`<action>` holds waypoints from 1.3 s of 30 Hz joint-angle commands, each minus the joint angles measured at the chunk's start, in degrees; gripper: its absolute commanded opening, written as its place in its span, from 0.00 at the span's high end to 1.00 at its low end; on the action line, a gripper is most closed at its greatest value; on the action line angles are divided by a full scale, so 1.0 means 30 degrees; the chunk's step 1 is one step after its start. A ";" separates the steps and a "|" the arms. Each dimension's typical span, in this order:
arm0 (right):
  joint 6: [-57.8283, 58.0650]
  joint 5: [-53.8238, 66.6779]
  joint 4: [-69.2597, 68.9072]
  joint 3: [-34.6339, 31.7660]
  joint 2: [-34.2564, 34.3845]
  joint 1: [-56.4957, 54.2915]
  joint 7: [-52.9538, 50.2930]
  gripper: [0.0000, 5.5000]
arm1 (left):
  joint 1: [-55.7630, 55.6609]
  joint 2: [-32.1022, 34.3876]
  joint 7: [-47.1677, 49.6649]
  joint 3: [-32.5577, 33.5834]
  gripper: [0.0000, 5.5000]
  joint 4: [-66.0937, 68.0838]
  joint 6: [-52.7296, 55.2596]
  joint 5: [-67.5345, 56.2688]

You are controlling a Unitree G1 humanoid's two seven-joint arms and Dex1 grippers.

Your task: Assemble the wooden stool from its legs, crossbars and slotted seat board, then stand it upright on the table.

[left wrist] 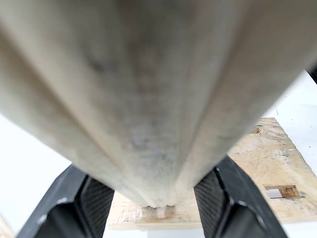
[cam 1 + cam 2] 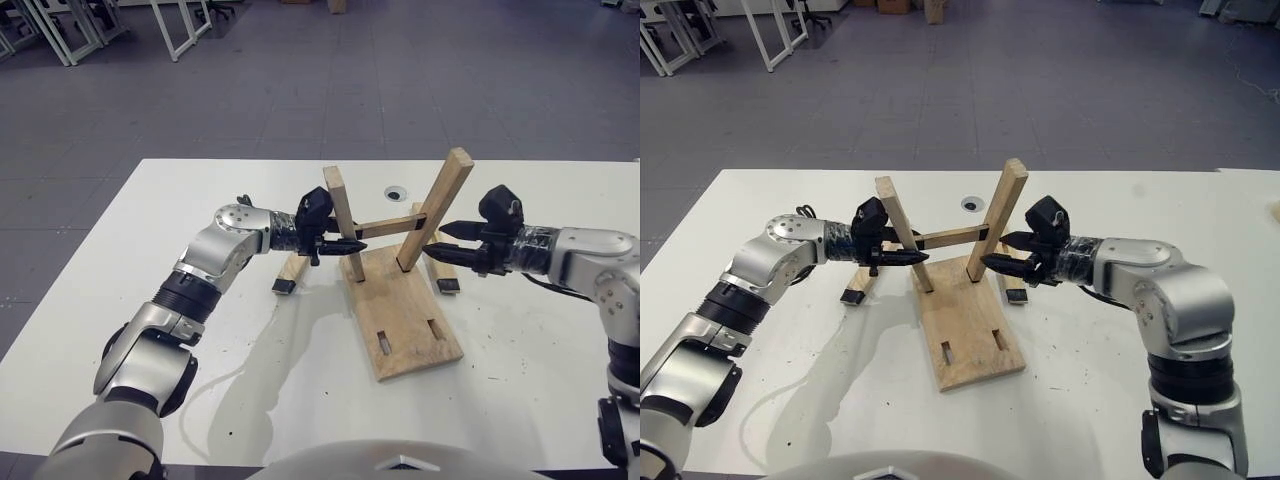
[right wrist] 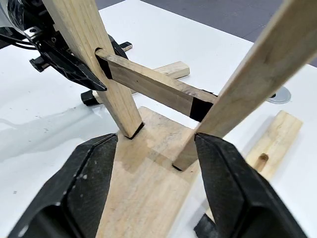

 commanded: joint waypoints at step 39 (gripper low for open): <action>-0.3600 -0.0037 -0.2915 0.0566 1.4275 -0.0944 -1.4228 0.86 | 0.3948 0.0346 -0.1530 -0.4940 0.63 0.6444 0.3595 0.4750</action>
